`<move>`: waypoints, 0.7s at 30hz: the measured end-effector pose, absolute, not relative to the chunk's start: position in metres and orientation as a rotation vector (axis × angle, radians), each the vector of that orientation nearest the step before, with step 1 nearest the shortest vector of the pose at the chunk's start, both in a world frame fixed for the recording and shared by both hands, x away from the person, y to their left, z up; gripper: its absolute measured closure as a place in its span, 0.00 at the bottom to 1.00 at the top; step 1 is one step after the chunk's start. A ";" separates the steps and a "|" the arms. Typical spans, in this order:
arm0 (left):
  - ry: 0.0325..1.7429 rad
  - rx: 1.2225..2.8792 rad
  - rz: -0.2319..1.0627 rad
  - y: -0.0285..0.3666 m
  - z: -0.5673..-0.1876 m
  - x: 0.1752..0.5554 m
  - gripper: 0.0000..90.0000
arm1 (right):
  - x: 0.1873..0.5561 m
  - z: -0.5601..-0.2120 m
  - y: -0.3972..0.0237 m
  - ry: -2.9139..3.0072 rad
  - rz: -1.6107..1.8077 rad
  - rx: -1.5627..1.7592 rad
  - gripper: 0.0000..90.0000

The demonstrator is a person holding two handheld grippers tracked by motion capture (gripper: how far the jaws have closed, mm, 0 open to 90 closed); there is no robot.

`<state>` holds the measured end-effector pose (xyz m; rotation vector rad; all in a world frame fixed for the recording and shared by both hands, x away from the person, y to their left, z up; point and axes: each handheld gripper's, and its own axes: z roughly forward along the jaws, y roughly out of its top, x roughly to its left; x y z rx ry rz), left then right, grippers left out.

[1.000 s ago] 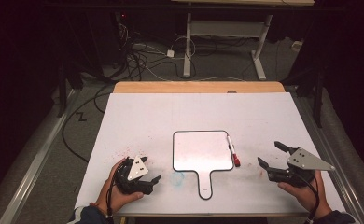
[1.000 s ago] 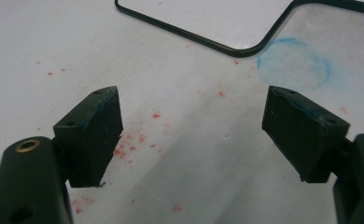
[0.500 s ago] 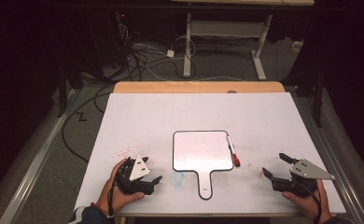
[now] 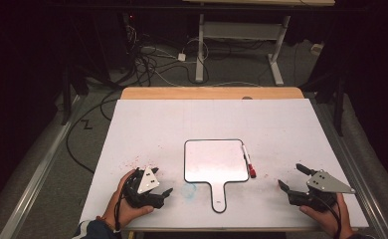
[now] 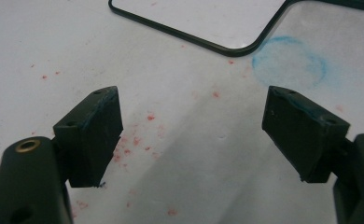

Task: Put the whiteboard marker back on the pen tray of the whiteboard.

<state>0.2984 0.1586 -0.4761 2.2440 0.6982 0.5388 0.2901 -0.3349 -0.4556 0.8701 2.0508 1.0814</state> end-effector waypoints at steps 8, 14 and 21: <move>0.699 2.248 0.542 0.158 -0.476 0.300 0.22 | 0.290 -0.456 -0.334 2.044 1.067 0.854 0.24; 0.700 2.245 0.538 0.157 -0.477 0.303 0.22 | 0.291 -0.457 -0.334 2.044 1.057 0.857 0.24; 0.700 2.241 0.545 0.159 -0.476 0.302 0.22 | 0.292 -0.456 -0.335 2.029 1.063 0.901 0.24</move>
